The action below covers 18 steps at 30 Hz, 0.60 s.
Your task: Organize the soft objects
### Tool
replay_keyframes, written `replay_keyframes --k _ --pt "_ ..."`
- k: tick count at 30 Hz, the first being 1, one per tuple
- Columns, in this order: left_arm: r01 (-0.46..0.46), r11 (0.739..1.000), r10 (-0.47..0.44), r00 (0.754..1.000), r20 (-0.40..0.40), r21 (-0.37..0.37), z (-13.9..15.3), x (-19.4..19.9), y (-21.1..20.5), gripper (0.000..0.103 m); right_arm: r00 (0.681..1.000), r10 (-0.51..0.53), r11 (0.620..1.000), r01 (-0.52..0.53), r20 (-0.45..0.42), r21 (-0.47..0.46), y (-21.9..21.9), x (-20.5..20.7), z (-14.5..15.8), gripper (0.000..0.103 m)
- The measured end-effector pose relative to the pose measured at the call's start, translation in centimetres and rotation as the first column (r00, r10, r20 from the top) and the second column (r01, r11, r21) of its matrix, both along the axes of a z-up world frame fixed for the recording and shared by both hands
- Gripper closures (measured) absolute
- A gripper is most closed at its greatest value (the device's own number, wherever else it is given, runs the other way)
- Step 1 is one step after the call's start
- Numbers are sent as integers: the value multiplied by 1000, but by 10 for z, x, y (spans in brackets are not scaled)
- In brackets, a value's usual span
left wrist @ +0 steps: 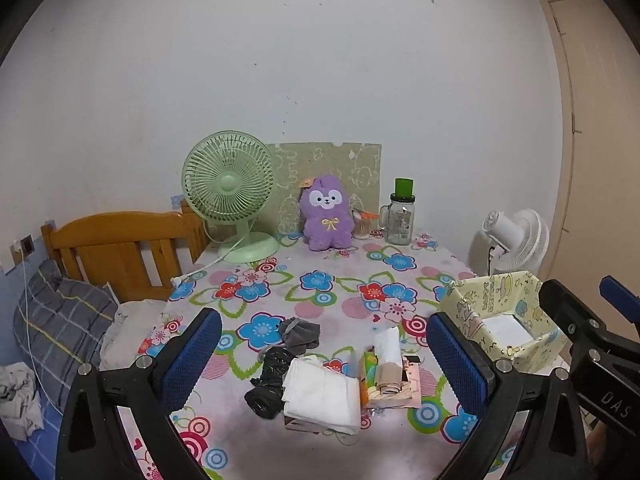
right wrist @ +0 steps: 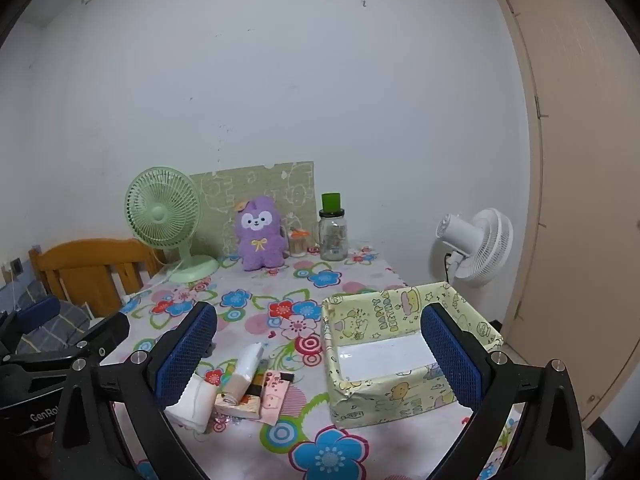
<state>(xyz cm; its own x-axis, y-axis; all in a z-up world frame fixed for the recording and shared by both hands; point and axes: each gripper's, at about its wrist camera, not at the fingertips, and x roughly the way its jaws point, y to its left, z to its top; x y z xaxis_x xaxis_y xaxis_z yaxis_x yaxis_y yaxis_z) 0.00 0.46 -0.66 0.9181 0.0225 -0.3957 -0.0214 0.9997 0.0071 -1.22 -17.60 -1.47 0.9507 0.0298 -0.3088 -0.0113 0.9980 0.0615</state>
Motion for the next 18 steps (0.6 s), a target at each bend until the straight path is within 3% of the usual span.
replay_keyframes --k 18 --pt "9 1000 -9 1000 -1 -16 -2 4 -1 0 1000 -11 1000 11 1 -3 -1 3 0 0"
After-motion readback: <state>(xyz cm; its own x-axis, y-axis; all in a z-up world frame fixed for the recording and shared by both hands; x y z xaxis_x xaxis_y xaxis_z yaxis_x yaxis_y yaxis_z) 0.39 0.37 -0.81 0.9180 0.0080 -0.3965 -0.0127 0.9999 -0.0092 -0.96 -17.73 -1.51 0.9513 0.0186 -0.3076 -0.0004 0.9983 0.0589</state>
